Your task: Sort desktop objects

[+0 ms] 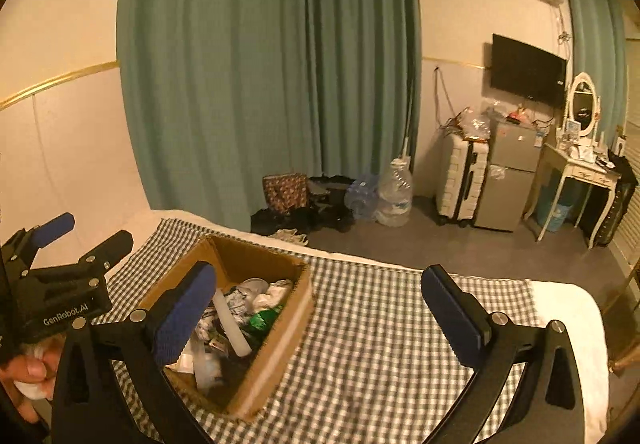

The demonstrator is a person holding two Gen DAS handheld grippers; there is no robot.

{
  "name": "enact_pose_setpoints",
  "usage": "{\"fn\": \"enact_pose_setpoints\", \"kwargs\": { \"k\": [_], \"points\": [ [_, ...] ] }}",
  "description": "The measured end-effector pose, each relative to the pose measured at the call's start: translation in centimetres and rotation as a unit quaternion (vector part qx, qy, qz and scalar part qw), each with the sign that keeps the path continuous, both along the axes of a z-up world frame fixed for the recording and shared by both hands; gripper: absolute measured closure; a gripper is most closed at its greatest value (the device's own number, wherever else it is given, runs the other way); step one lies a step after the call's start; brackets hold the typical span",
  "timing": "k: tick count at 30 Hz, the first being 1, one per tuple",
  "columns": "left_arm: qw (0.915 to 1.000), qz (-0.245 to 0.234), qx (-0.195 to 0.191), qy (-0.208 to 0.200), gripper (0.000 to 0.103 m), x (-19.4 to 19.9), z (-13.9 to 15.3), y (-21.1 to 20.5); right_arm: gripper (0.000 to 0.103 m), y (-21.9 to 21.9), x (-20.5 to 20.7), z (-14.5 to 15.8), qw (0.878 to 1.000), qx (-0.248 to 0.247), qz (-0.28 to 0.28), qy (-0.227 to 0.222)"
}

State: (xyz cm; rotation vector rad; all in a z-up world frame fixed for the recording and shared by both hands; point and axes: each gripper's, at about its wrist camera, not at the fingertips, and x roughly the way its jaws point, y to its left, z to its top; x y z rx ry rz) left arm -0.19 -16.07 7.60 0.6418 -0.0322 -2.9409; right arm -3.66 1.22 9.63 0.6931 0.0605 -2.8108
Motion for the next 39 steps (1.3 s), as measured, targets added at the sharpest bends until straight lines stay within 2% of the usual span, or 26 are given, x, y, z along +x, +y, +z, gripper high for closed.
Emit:
{"fn": "enact_pose_setpoints", "kwargs": {
  "k": [10, 14, 17, 20, 21, 23, 24, 26, 29, 33, 39],
  "points": [
    [0.9990, -0.037, 0.018, 0.016, 0.000, 3.1, 2.8, 5.8, 0.000, 5.8, 5.4, 2.0, 0.999, 0.007, -0.045, 0.022],
    [0.9982, -0.049, 0.022, 0.025, 0.000, 4.2, 3.1, 8.1, 0.000, 8.9, 7.0, 2.7, 0.997, -0.002, -0.068, 0.020],
    [0.9982, -0.049, 0.032, 0.017, 0.000, 4.7, 2.5, 9.5, 0.000, 10.8, 8.2, 2.2, 0.996, 0.002, -0.083, 0.016],
    [0.9972, -0.039, 0.064, -0.005, 0.000, 4.5, 1.2, 10.3, 0.000, 11.8, 9.2, 1.7, 0.996, 0.008, -0.085, 0.010],
    [0.9954, -0.032, 0.090, -0.005, 0.000, 4.6, 0.5, 10.3, 0.000, 12.2, 9.5, 1.6, 0.996, 0.005, -0.084, 0.016],
    [0.9916, -0.019, 0.126, -0.018, 0.000, 3.9, -0.5, 10.5, 0.000, 13.7, 10.3, 1.6, 0.994, -0.025, -0.101, 0.038],
    [0.9909, -0.027, 0.126, -0.038, 0.000, 3.1, -0.9, 11.0, 0.000, 14.7, 10.3, 1.6, 0.993, -0.048, -0.105, 0.035],
    [0.9933, -0.021, 0.102, -0.050, 0.000, 2.1, -0.9, 11.9, 0.000, 16.1, 9.9, 1.4, 0.993, -0.055, -0.098, 0.018],
    [0.9958, -0.037, 0.072, -0.044, 0.000, 1.5, -0.7, 13.5, 0.000, 18.5, 9.3, 1.3, 0.990, -0.040, -0.130, 0.022],
    [0.9978, -0.055, 0.030, -0.025, 0.000, 1.3, -1.2, 15.7, 0.000, 20.8, 8.4, 0.3, 0.990, -0.047, -0.131, 0.014],
    [0.9962, -0.074, 0.008, -0.045, 0.000, 0.6, -3.4, 18.2, 0.000, 21.4, 7.0, -2.2, 0.991, -0.012, -0.131, -0.004]
  ]
}}
